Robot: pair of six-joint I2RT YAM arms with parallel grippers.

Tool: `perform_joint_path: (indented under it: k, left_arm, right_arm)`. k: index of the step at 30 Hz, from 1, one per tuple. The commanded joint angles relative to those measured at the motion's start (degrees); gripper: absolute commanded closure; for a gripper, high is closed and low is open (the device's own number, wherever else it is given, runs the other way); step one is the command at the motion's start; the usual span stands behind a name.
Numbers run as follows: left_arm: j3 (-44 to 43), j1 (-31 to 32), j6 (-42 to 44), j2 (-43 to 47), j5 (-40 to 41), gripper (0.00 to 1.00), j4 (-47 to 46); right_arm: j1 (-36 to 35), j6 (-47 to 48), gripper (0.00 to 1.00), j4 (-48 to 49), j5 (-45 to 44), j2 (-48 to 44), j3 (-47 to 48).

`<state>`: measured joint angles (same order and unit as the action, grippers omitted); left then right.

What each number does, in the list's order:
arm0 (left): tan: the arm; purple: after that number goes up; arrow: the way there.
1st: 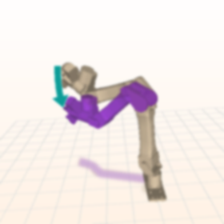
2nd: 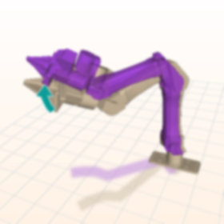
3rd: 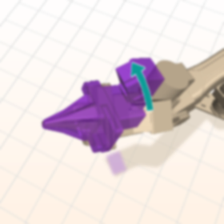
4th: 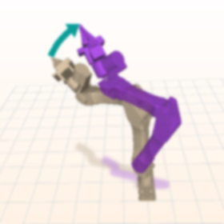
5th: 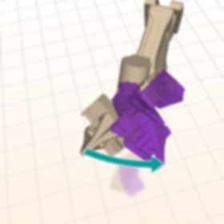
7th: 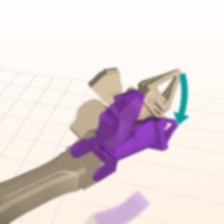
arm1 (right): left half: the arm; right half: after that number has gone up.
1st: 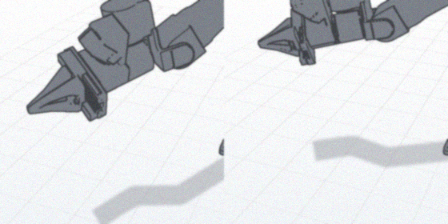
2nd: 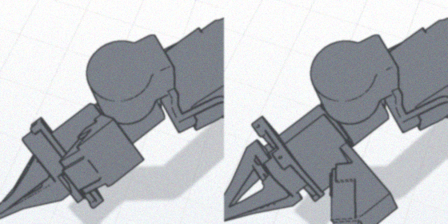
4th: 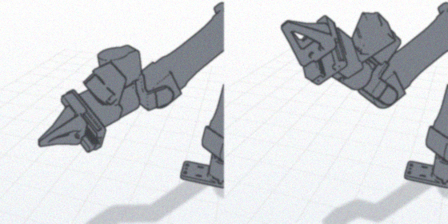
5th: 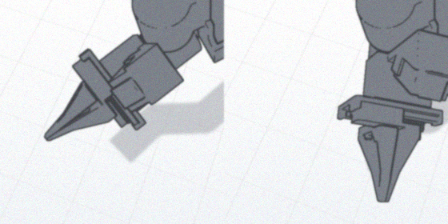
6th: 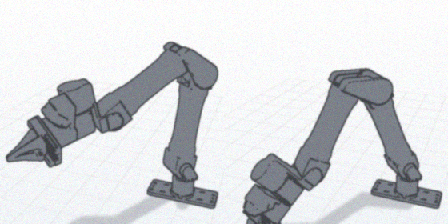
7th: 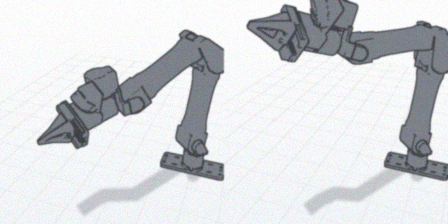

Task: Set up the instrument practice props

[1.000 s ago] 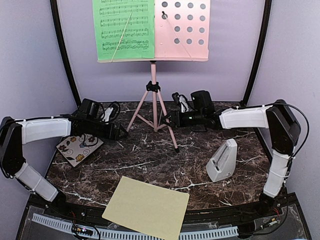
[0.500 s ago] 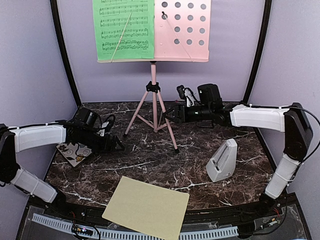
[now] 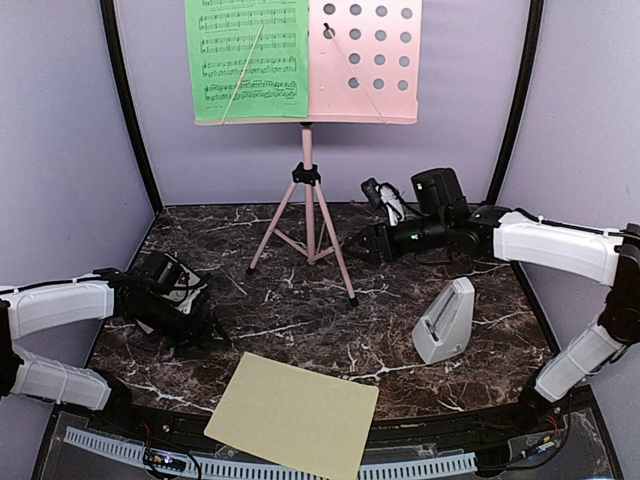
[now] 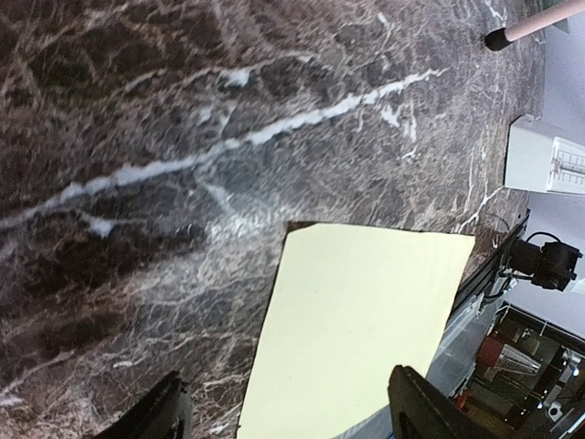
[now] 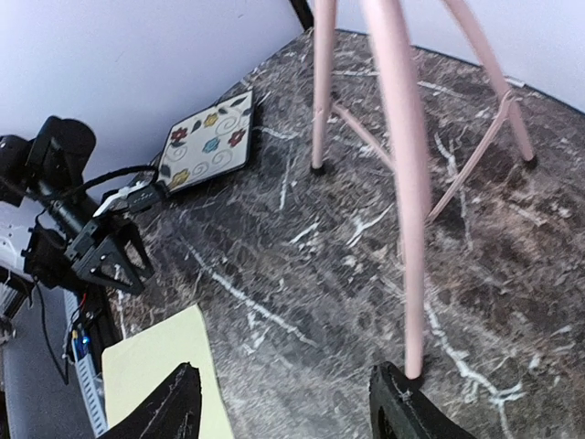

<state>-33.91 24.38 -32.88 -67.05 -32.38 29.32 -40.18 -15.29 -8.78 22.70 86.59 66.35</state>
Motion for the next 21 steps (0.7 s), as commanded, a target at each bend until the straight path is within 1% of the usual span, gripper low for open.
perform_joint_path:
  k: [1,4,7,9,10,12,16,19,21]
  left_arm:
    - [2.50,1.31,-3.46,2.30,-0.95,0.24,2.22]
    - [3.74,3.24,-5.17,1.79,-0.56,0.25,1.19]
    - [5.72,5.58,-7.33,0.54,-1.25,0.25,-1.31]
    - [6.28,6.88,-8.51,0.45,-0.91,0.26,-2.13]
    - [6.23,6.96,-9.02,0.76,-0.60,0.26,-2.36]
    - [5.97,7.02,-9.59,1.54,0.88,0.27,-2.24]
    - [5.71,7.00,-10.99,2.05,2.41,0.27,-2.27]
    - [5.73,6.96,-12.03,2.32,2.90,0.27,-2.38]
    - [5.79,6.97,-12.78,3.16,3.64,0.27,-2.18]
  right_arm:
    - [-5.54,4.38,0.39,-4.82,0.87,-1.47,-3.34]
    - [-9.79,5.92,0.44,-5.90,0.94,-0.26,-4.29]
    - [-13.05,6.54,0.52,-5.46,0.62,1.65,-5.37]
    - [-14.22,5.79,0.58,-4.46,1.12,3.32,-5.70]
    - [-14.72,5.41,0.63,-3.84,1.54,4.19,-5.84]
    - [-15.92,4.90,0.67,-2.40,2.28,6.67,-6.07]
    - [-19.14,5.77,0.74,-2.38,4.75,11.97,-3.79]
    - [-22.18,8.40,0.79,-4.46,6.28,16.28,-1.08]
    - [-24.05,10.38,0.80,-6.37,6.08,18.64,1.65]
